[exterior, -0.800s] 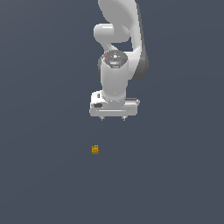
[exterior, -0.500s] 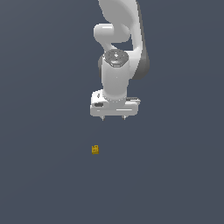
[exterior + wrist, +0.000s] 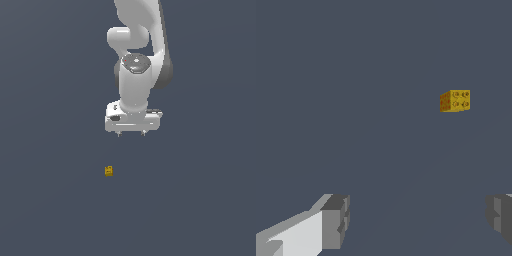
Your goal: Pick up the object and move it to a goal position.
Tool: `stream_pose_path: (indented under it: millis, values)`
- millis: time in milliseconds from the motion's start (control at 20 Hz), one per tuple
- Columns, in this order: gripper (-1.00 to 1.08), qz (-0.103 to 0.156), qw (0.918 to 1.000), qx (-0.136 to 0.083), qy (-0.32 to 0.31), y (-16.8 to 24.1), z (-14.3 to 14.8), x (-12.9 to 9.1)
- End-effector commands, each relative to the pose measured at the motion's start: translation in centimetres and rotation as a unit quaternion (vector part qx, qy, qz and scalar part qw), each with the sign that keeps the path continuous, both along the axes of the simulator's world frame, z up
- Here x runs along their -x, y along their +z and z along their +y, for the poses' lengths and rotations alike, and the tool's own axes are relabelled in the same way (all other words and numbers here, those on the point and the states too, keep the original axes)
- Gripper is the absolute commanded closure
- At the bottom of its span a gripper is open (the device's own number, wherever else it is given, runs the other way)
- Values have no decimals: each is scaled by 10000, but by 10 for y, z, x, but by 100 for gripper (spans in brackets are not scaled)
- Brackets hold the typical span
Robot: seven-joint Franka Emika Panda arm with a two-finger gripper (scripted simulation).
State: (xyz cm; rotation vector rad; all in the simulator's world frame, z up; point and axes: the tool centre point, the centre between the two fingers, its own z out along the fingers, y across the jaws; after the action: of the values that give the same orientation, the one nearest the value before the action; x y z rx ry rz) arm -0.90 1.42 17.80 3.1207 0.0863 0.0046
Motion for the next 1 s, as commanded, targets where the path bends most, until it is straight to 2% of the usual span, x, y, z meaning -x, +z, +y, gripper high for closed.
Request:
stream_pose_path:
  millis: [0, 450, 950]
  values:
    - [-92, 3, 10000, -1, 0, -2, -2, -3]
    - [-92, 10, 10000, -21, 22, -22, -22, -30]
    - [-92, 17, 10000, -64, 63, -69, -68, -76]
